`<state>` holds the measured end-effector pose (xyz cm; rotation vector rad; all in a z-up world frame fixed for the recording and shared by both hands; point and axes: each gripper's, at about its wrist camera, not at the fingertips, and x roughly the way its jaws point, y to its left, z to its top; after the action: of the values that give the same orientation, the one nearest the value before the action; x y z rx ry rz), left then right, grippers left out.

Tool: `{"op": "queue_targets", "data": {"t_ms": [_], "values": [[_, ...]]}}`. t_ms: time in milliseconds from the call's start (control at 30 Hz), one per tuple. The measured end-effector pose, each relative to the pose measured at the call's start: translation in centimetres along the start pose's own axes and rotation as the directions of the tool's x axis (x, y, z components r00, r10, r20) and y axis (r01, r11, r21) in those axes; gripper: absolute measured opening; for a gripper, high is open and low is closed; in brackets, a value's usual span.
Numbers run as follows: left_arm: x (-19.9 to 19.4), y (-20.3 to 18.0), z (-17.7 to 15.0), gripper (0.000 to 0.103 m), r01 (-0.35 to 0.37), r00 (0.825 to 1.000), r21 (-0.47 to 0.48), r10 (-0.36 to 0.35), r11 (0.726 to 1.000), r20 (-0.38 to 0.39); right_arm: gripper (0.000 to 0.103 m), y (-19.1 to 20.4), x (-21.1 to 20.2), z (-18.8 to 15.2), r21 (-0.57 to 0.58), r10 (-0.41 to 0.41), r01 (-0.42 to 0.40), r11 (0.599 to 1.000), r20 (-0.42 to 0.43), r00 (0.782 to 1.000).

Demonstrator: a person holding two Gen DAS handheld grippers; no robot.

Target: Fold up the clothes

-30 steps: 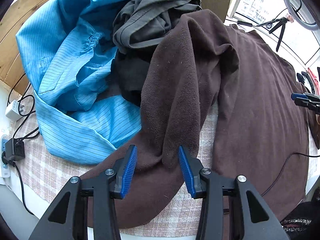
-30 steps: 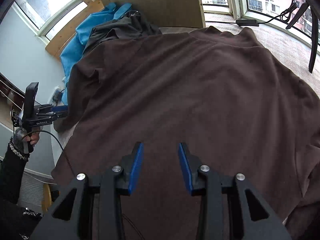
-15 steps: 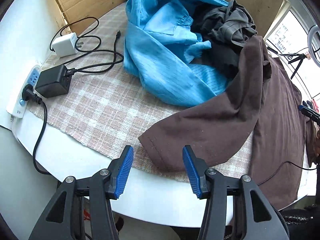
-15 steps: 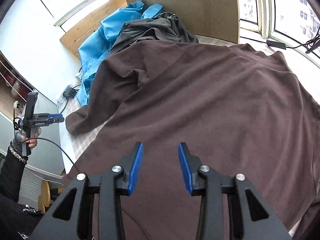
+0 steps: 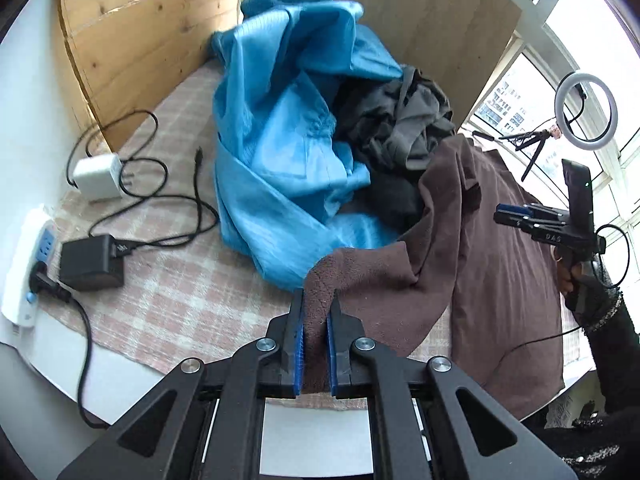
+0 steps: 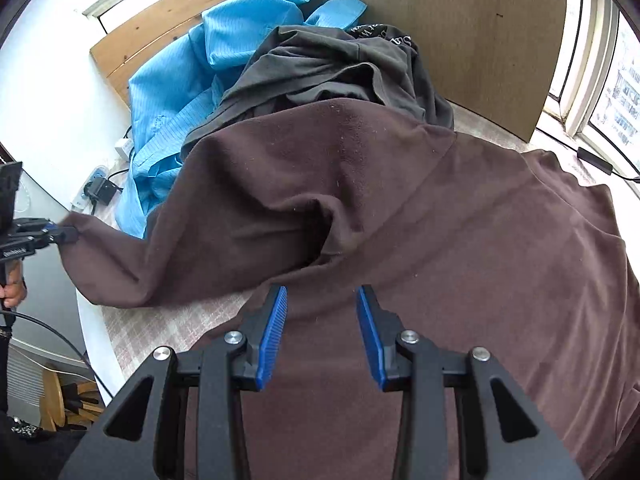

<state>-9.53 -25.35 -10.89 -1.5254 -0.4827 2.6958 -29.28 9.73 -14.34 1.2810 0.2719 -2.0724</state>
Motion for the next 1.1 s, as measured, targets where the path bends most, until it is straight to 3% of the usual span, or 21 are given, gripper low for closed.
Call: {"op": "queue_targets", "data": {"t_ms": [133,300,333,367,533,633,667,733,800,867,1000,1100], "values": [[-4.4,3.2,5.3,0.008,-0.042,0.995,-0.001,0.042,0.999,0.092,0.036,1.1,1.9,1.9,-0.024,-0.020,0.020,1.000,-0.002,1.000],[-3.7,4.1,10.2,0.008,-0.071,0.994,0.042,0.067,0.997,0.091,0.035,3.5,4.8,2.9,-0.129,-0.100,0.094,0.987,-0.041,0.994],[-3.3,4.0,10.7,0.008,-0.083,0.993,0.056,0.078,0.995,0.088,0.031,3.9,5.0,2.9,-0.155,-0.127,0.119,0.981,-0.041,0.991],[-3.0,3.8,11.2,0.008,-0.101,0.992,0.071,0.095,0.992,0.088,0.011,4.1,5.2,2.9,-0.174,-0.152,0.143,0.974,-0.040,0.988],[-3.1,3.1,13.2,0.008,-0.161,0.983,0.146,0.144,0.976,0.116,0.006,2.3,1.8,2.9,-0.087,-0.082,0.085,0.993,0.032,0.996],[-5.4,3.1,11.5,0.008,-0.168,0.970,0.187,0.130,0.968,0.203,0.006,0.6,-0.8,2.2,-0.031,-0.020,0.023,0.999,0.100,0.995],[-4.6,3.9,9.9,0.009,-0.159,0.976,0.178,0.128,0.971,0.178,0.006,0.3,-1.1,1.8,-0.030,-0.015,0.019,0.999,0.106,0.994],[-1.0,5.6,6.1,0.009,-0.139,0.990,0.150,0.132,0.979,0.054,0.005,-0.1,-1.0,1.3,-0.036,-0.022,0.025,0.999,0.090,0.996],[3.2,7.1,2.4,0.011,-0.157,0.981,0.141,0.172,0.977,-0.095,0.005,-0.3,-0.2,1.0,-0.063,-0.021,0.024,0.998,0.051,0.999],[5.0,8.0,0.1,0.015,-0.153,0.973,0.099,0.167,0.983,-0.157,0.005,0.1,0.5,0.7,-0.103,-0.033,0.034,0.994,0.013,0.999],[4.2,8.7,-1.0,0.019,-0.134,0.983,0.026,0.137,0.991,-0.121,0.005,0.7,1.1,0.4,-0.165,-0.064,0.058,0.985,-0.032,0.997],[3.3,9.4,-1.7,0.031,-0.107,0.988,-0.020,0.104,0.994,-0.117,0.005,0.6,1.3,0.7,-0.188,-0.090,0.077,0.979,-0.057,0.994]]}}
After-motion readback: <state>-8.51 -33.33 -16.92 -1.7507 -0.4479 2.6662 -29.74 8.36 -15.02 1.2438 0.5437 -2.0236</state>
